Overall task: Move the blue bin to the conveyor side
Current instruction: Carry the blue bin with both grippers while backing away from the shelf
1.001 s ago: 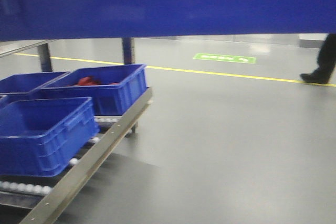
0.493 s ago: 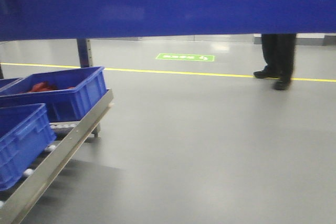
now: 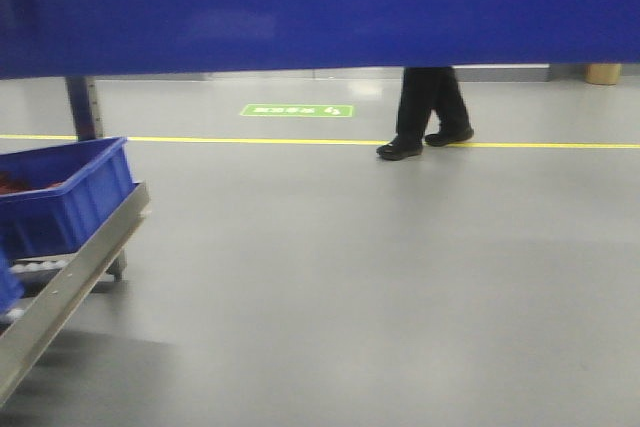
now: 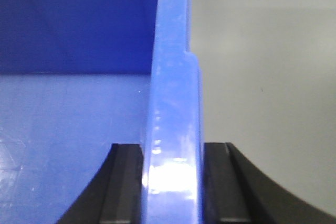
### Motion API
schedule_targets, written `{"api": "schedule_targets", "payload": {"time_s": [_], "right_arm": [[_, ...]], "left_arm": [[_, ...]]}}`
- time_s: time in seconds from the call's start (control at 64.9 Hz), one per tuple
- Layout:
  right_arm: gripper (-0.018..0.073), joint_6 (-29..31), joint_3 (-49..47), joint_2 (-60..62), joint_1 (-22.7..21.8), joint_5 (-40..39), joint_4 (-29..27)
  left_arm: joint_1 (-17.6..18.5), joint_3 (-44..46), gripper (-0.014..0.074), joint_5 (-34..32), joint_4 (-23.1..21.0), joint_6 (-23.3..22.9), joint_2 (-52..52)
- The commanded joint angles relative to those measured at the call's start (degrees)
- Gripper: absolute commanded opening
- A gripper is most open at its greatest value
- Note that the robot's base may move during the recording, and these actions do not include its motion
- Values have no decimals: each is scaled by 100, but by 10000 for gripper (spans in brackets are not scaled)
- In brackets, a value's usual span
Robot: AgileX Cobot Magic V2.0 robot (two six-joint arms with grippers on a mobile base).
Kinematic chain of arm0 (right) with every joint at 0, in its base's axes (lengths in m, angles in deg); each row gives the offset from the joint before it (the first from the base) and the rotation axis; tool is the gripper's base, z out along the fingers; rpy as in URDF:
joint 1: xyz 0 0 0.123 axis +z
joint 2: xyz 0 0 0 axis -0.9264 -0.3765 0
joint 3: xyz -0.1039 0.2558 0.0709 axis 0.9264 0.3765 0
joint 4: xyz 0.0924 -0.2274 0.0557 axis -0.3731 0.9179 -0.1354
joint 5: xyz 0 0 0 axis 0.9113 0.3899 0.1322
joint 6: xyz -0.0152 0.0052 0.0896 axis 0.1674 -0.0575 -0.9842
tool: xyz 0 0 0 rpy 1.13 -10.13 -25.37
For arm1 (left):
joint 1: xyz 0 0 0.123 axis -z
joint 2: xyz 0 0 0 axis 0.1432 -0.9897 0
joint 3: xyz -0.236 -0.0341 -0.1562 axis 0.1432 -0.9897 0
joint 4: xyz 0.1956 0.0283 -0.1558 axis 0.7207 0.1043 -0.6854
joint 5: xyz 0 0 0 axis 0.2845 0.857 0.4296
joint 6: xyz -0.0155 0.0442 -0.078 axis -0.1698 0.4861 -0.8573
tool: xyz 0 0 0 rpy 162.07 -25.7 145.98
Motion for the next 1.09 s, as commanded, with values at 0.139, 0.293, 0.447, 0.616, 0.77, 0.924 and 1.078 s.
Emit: {"api": "schedule_targets", "payload": {"time_s": [0.139,0.293,0.447,0.616,0.77,0.924,1.078], "right_arm": [[-88,81,-89,115,-30,-560,172],[-88,81,-89,115,-30,-560,172],[-88,81,-89,115,-30,-560,172],[-88,81,-89,115,-30,-560,172],[-88,81,-89,115,-30,-560,172],[-88,81,-89,115,-30,-560,172],[-88,81,-89,115,-30,-572,172]], "left_arm": [[21,83,-19,-404,193,15,128],[21,83,-19,-404,193,15,128],[21,83,-19,-404,193,15,128],[21,83,-19,-404,193,15,128],[21,83,-19,-404,193,15,128],[21,83,-19,-404,193,15,128],[21,83,-19,-404,193,15,128]]}}
